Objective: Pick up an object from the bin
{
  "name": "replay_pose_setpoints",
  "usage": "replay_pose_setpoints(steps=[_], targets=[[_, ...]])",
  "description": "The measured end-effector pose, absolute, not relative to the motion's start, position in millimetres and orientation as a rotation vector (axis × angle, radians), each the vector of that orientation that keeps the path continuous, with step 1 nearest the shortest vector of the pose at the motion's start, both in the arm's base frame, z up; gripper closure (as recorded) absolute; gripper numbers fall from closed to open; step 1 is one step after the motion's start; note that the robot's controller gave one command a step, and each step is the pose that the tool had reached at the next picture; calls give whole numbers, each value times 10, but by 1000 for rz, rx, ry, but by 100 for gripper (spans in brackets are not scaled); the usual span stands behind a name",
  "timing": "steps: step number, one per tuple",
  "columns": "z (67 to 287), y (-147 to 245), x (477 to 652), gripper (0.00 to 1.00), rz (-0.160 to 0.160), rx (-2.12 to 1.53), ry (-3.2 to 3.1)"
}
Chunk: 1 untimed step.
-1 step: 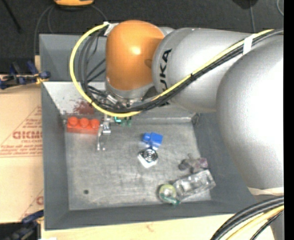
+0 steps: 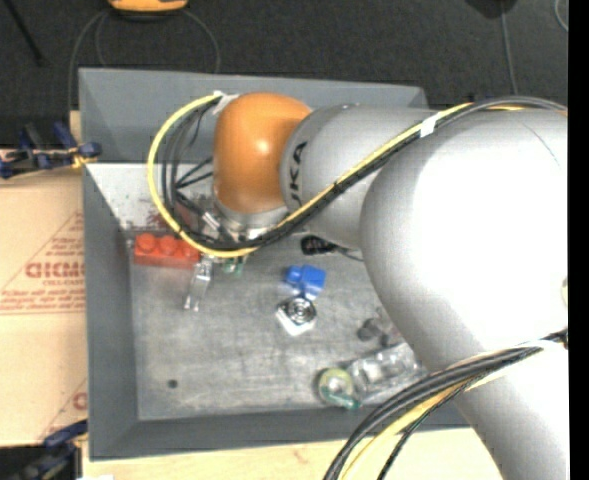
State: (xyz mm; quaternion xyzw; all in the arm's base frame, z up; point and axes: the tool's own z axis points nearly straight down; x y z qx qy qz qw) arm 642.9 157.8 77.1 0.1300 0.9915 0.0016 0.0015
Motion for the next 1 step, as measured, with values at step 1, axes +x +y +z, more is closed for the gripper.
replay_pose_setpoints(steps=[1], targets=[[931, 1933, 6523, 0, 8, 692, 3061]])
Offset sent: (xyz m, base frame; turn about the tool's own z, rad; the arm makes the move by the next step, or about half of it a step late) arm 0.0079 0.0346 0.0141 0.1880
